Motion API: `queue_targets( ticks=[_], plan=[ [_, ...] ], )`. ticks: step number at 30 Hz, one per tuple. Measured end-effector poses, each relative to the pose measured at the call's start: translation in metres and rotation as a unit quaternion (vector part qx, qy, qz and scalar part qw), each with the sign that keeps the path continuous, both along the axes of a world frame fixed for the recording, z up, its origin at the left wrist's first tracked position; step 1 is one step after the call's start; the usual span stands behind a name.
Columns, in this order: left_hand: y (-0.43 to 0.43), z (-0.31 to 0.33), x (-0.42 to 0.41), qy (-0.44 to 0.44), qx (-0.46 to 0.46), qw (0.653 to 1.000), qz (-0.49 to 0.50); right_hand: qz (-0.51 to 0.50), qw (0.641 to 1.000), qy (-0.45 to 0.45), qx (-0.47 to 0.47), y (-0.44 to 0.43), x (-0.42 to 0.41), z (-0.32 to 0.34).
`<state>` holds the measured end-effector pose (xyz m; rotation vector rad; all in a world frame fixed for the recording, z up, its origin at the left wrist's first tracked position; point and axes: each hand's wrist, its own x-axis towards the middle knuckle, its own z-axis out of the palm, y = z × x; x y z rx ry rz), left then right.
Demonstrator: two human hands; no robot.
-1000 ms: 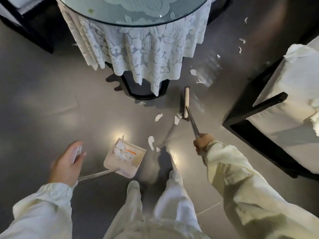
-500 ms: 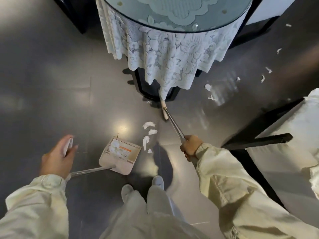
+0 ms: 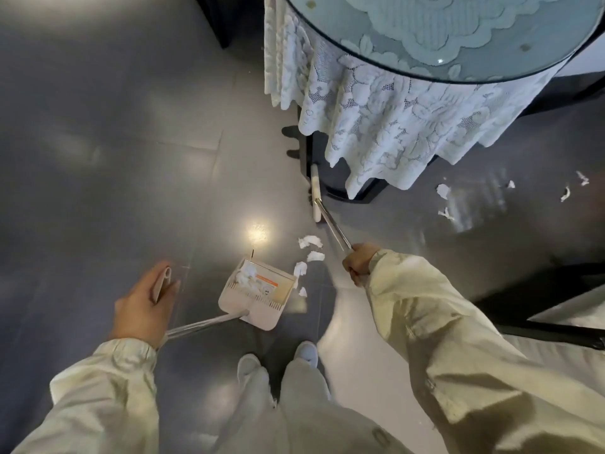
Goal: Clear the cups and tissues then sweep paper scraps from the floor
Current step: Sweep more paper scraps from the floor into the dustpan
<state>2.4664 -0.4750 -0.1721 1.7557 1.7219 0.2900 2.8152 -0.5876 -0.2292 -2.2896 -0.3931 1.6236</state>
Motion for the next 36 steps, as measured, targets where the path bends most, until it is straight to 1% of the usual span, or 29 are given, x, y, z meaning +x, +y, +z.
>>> queue_targets(
  ticks=[4,7,8,10,13,17,22,24,27,30,31,32,34,36],
  plan=[
    [0.0,-0.003,-0.004,-0.004,0.022,1.0,-0.006,0.032,0.999,-0.005,-0.025,-0.023,-0.013,0.008],
    [0.003,-0.005,-0.004,0.003,0.004,1.0,-0.01,0.075,0.996,0.002,-0.058,-0.045,-0.021,0.032],
    [0.004,-0.006,-0.003,0.013,0.002,1.0,-0.019,0.07,0.995,0.007,-0.064,-0.05,-0.023,0.041],
    [0.004,-0.008,-0.004,0.026,0.004,0.999,-0.038,0.019,0.997,0.029,-0.064,-0.056,-0.024,0.062],
    [0.005,-0.006,-0.007,0.016,0.002,0.999,-0.049,-0.071,0.995,0.051,-0.038,-0.064,-0.025,0.099],
    [0.007,-0.004,-0.021,0.0,-0.002,0.999,-0.054,-0.103,0.994,0.04,-0.019,-0.076,-0.035,0.114],
    [0.008,0.003,-0.046,0.015,0.003,0.996,-0.087,-0.118,0.993,-0.002,-0.016,-0.093,-0.05,0.097],
    [0.008,0.004,-0.059,0.013,0.013,0.994,-0.105,-0.086,0.995,-0.032,-0.027,-0.098,-0.066,0.084],
    [0.008,-0.002,-0.076,-0.005,0.023,0.987,-0.156,-0.001,0.995,-0.077,-0.056,-0.103,-0.098,0.064],
    [0.006,-0.011,-0.079,-0.069,-0.01,0.973,-0.221,0.045,0.992,-0.082,-0.089,-0.105,-0.131,0.055],
    [0.008,-0.015,-0.077,-0.083,-0.003,0.967,-0.24,0.057,0.99,-0.082,-0.096,-0.106,-0.142,0.053],
    [0.012,-0.018,-0.075,-0.086,0.014,0.962,-0.259,0.068,0.989,-0.083,-0.101,-0.107,-0.155,0.052],
    [0.023,-0.021,-0.07,-0.062,0.055,0.955,-0.286,0.086,0.987,-0.081,-0.107,-0.105,-0.181,0.05],
    [0.033,-0.024,-0.065,-0.057,0.067,0.95,-0.299,0.088,0.989,-0.061,-0.105,-0.1,-0.21,0.048]
  ],
)
